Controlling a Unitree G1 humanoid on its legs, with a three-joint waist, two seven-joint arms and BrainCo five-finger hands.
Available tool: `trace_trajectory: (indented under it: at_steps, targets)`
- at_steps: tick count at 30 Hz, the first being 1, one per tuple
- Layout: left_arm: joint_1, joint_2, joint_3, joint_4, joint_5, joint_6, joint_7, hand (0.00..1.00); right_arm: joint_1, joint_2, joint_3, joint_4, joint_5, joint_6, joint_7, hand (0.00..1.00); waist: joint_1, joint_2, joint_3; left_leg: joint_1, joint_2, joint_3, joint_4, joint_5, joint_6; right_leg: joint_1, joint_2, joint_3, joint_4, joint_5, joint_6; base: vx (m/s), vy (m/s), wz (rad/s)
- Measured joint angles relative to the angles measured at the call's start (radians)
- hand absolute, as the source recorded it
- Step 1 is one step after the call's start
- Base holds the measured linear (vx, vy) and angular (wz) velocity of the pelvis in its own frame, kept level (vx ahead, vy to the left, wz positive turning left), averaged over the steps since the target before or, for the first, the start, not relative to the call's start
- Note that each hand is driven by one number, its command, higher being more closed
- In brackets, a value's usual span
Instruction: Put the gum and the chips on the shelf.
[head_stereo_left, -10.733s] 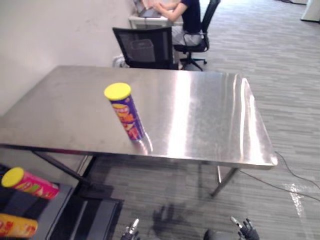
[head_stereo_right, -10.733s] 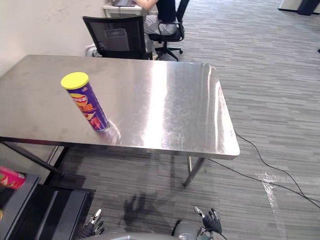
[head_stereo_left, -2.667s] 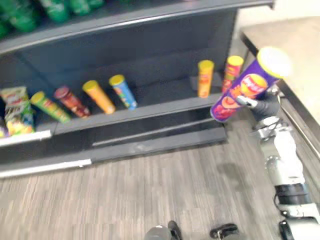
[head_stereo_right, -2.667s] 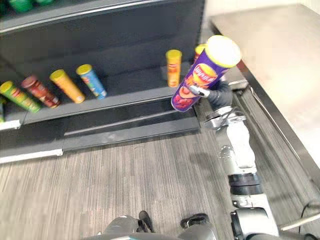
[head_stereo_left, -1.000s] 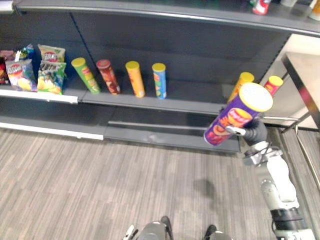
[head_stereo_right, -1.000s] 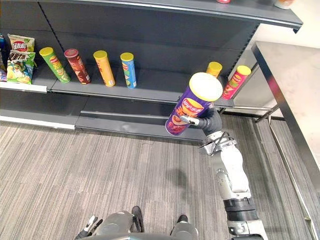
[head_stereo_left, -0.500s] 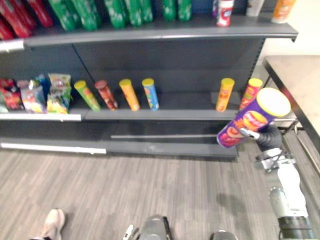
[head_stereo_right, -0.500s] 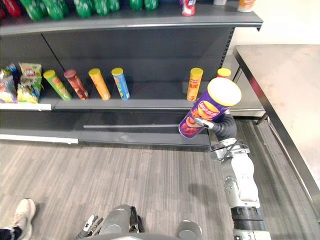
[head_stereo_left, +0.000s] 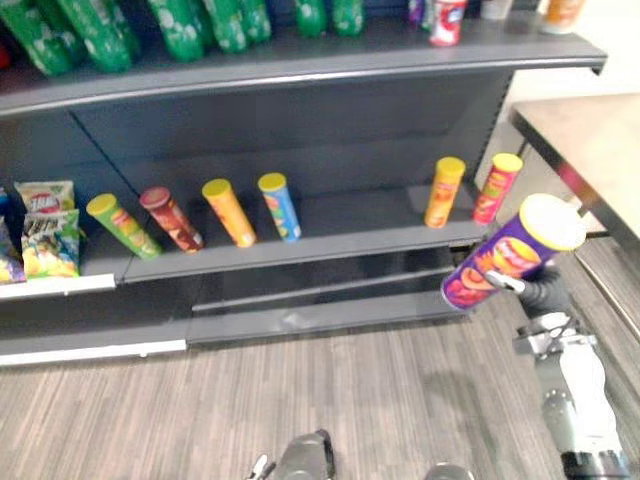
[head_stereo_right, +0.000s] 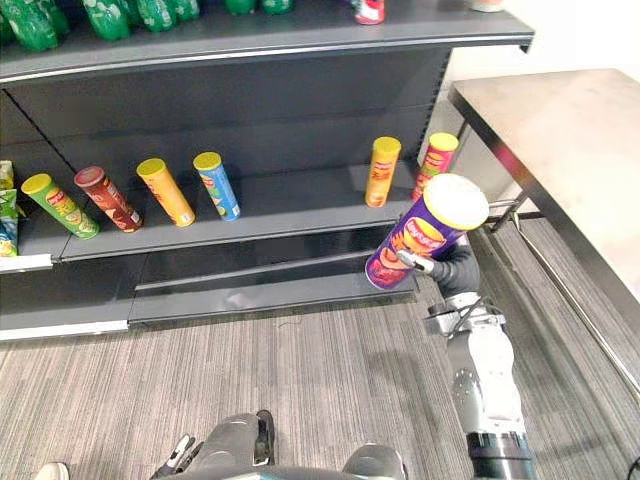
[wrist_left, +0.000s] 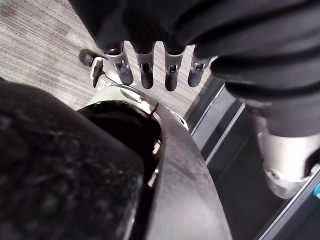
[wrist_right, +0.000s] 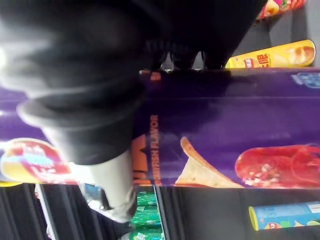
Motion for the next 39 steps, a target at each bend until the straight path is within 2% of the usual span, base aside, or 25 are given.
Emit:
trace_trajectory:
  at_steps: [1,2,4,6,7,8,9,10,11,12,13,14,16,17,18,19,20,21,22,24,25,29,32,35,39]
  targets:
    - [0.000,0.003,-0.006,0.000,0.000,0.001,0.000,0.00,0.000,0.000,-0.003,-0.002,0.000,0.000,0.000,1.00,-0.001,0.000,0.000,0.005,-0.007,0.004,-0.009,-0.004,0.007,0.000,-0.005,0.003,-0.008,0.025,0.001,0.22,0.235,-0.15]
    - [-0.004,0.010,-0.024,0.007,0.000,0.000,0.000,0.00,0.000,0.000,-0.013,-0.003,0.000,0.000,0.002,1.00,0.004,0.000,0.000,0.021,-0.022,0.020,-0.031,-0.010,0.021,0.000,-0.017,0.006,-0.023,0.085,-0.005,0.22,0.231,-0.09]
    - [-0.006,0.010,-0.030,0.010,0.003,0.000,0.000,0.00,0.000,0.001,-0.029,-0.007,-0.001,-0.001,0.001,1.00,0.007,0.000,-0.008,0.029,-0.041,0.024,-0.053,-0.020,0.041,-0.009,-0.028,0.005,-0.029,0.154,-0.022,0.19,0.227,-0.03]
    - [-0.006,0.010,-0.030,0.013,0.026,-0.001,0.000,0.00,-0.001,0.001,-0.034,-0.010,-0.001,-0.015,0.000,1.00,0.010,-0.004,-0.016,0.036,-0.059,0.028,-0.083,-0.021,0.067,-0.045,-0.041,0.003,0.014,0.206,-0.071,0.21,0.243,0.09]
    - [-0.006,0.009,-0.031,0.014,0.032,0.000,-0.005,0.00,-0.003,0.006,-0.030,-0.011,-0.002,-0.018,0.001,1.00,0.010,-0.009,-0.015,0.050,-0.067,0.031,-0.102,-0.023,0.082,-0.100,-0.053,0.003,0.139,0.220,-0.102,0.13,0.138,0.14]
    - [-0.006,0.013,-0.031,0.015,0.035,0.002,-0.009,0.00,-0.004,0.016,-0.030,-0.011,-0.002,-0.018,0.001,1.00,0.010,-0.013,-0.014,0.062,-0.071,0.026,-0.109,-0.025,0.088,-0.132,-0.050,0.006,0.234,0.217,-0.119,0.17,0.112,0.12]
    - [-0.002,0.013,-0.030,0.016,0.037,0.008,-0.009,0.00,-0.007,0.035,-0.027,-0.011,-0.002,-0.018,0.001,1.00,0.016,-0.016,-0.014,0.100,-0.075,0.021,-0.130,-0.031,0.096,-0.181,-0.031,0.007,0.380,0.186,-0.153,0.17,0.071,0.00]
    - [0.000,0.011,-0.030,0.019,0.038,0.015,-0.006,0.00,-0.017,0.042,-0.018,-0.011,-0.002,-0.018,0.000,1.00,0.023,-0.012,-0.012,0.143,-0.074,0.021,-0.157,-0.032,0.099,-0.214,0.002,-0.004,0.470,0.116,-0.175,0.21,0.079,-0.06]
    - [0.002,0.011,-0.030,0.019,0.038,0.019,-0.004,0.00,-0.025,0.041,-0.012,-0.011,-0.003,-0.018,0.000,1.00,0.023,-0.010,-0.011,0.164,-0.073,0.021,-0.172,-0.032,0.099,-0.226,0.020,-0.022,0.488,0.081,-0.173,0.18,0.025,-0.11]
    - [0.009,0.011,-0.030,0.019,0.035,0.022,-0.003,0.00,-0.044,0.039,0.004,-0.012,-0.003,-0.018,-0.002,1.00,0.021,-0.006,-0.010,0.190,-0.066,0.022,-0.192,-0.032,0.099,-0.247,0.054,-0.062,0.470,0.020,-0.177,0.16,-0.018,-0.03]
    - [0.008,0.011,-0.028,0.019,0.034,0.026,0.001,0.00,-0.059,0.039,0.014,-0.013,-0.003,-0.018,-0.005,1.00,0.020,-0.001,-0.009,0.202,-0.051,0.021,-0.203,-0.032,0.098,-0.273,0.089,-0.093,0.412,-0.013,-0.181,0.16,-0.042,0.00]
    - [0.006,0.011,-0.026,0.019,0.034,0.029,0.002,0.00,-0.066,0.038,0.017,-0.014,-0.003,-0.018,-0.006,1.00,0.021,0.001,-0.009,0.202,-0.042,0.020,-0.204,-0.033,0.097,-0.289,0.107,-0.101,0.373,-0.016,-0.181,0.15,-0.079,0.05]
    - [0.004,0.011,-0.012,0.017,0.035,0.035,0.002,0.00,-0.096,0.036,0.029,-0.014,-0.003,-0.017,-0.028,1.00,0.021,0.010,-0.005,0.198,-0.005,0.002,-0.195,-0.041,0.080,-0.334,0.162,-0.088,0.180,0.004,-0.156,0.17,-0.135,0.14]
    - [0.002,0.012,-0.009,0.017,0.035,0.035,0.002,0.00,-0.100,0.035,0.029,-0.014,-0.003,-0.017,-0.033,1.00,0.020,0.012,-0.003,0.198,0.007,-0.007,-0.186,-0.046,0.071,-0.336,0.172,-0.079,0.134,0.015,-0.145,0.22,-0.246,0.30]
    - [0.002,0.013,-0.005,0.017,0.035,0.034,0.003,0.00,-0.103,0.035,0.029,-0.015,-0.003,-0.017,-0.044,1.00,0.020,0.011,-0.003,0.198,0.024,-0.022,-0.166,-0.061,0.048,-0.337,0.189,-0.036,0.043,0.048,-0.128,0.14,-0.179,0.31]
    - [0.002,0.015,-0.001,0.017,0.034,0.034,0.003,0.00,-0.103,0.036,0.029,-0.017,-0.003,-0.017,-0.046,1.00,0.019,0.007,-0.002,0.197,0.028,-0.034,-0.155,-0.072,0.031,-0.330,0.194,-0.017,0.007,0.086,-0.129,0.22,-0.325,0.52]
    - [0.008,0.031,0.008,0.006,0.026,0.035,0.003,0.00,-0.101,0.040,0.031,-0.023,-0.003,-0.017,-0.045,1.00,0.018,-0.027,-0.001,0.193,0.024,-0.061,-0.122,-0.108,-0.008,-0.316,0.185,0.022,-0.042,0.229,-0.129,0.14,-0.270,0.49]
    - [0.003,0.038,0.012,0.008,0.022,0.039,0.006,0.00,-0.101,0.039,0.031,-0.023,-0.003,-0.016,-0.044,1.00,0.019,-0.038,0.005,0.194,0.025,-0.067,-0.104,-0.125,-0.025,-0.302,0.179,0.021,-0.036,0.183,-0.074,0.19,-0.410,0.42]
    - [-0.005,0.015,0.017,0.005,0.021,0.045,0.033,0.00,-0.107,0.036,0.030,-0.019,-0.003,-0.007,-0.044,1.00,0.031,0.000,0.003,0.188,0.074,-0.086,-0.084,-0.142,-0.047,-0.289,0.220,-0.004,-0.036,0.162,-0.096,0.10,-0.282,0.18]
    - [-0.005,0.001,0.038,0.007,0.017,0.053,0.044,0.00,-0.109,0.035,0.030,-0.023,-0.001,-0.007,-0.042,1.00,0.032,0.024,0.000,0.188,0.124,-0.097,-0.102,-0.135,-0.066,-0.280,0.267,-0.043,-0.050,0.144,-0.124,0.16,-0.314,0.15]
    - [-0.004,0.002,0.047,0.007,0.017,0.055,0.044,0.00,-0.109,0.035,0.027,-0.024,0.001,-0.006,-0.042,1.00,0.032,0.025,0.000,0.199,0.141,-0.107,-0.136,-0.114,-0.087,-0.279,0.284,-0.058,-0.044,0.137,-0.135,0.15,-0.267,0.18]
    - [-0.002,-0.002,0.050,0.008,0.020,0.051,0.045,0.00,-0.112,0.036,0.025,-0.051,0.000,0.003,-0.042,1.00,0.034,0.029,0.000,0.216,0.153,-0.103,-0.212,-0.044,-0.110,-0.277,0.290,-0.086,-0.049,0.130,-0.149,0.10,-0.161,0.20]
    - [0.000,-0.014,0.049,0.013,0.027,0.021,0.045,0.00,-0.113,0.037,0.034,-0.056,-0.001,0.006,-0.042,1.00,0.034,0.035,0.000,0.215,0.153,-0.101,-0.262,-0.009,-0.116,-0.261,0.289,-0.113,-0.094,0.148,-0.157,0.00,-0.035,0.25]
    - [0.000,-0.021,0.047,0.020,0.027,-0.005,0.045,0.00,-0.111,0.040,0.055,-0.056,-0.002,0.007,-0.029,1.00,0.033,0.036,0.001,0.209,0.150,-0.070,-0.300,0.025,-0.110,-0.239,0.279,-0.147,-0.148,0.172,-0.154,-0.05,0.015,0.36]
    - [-0.002,-0.027,0.037,0.022,0.034,-0.028,0.044,0.00,-0.105,0.072,0.084,-0.051,-0.042,0.007,-0.032,1.00,0.016,0.039,0.003,0.180,0.128,-0.001,-0.348,0.079,-0.085,-0.227,0.232,-0.206,-0.190,0.200,-0.139,-0.08,0.053,0.51]
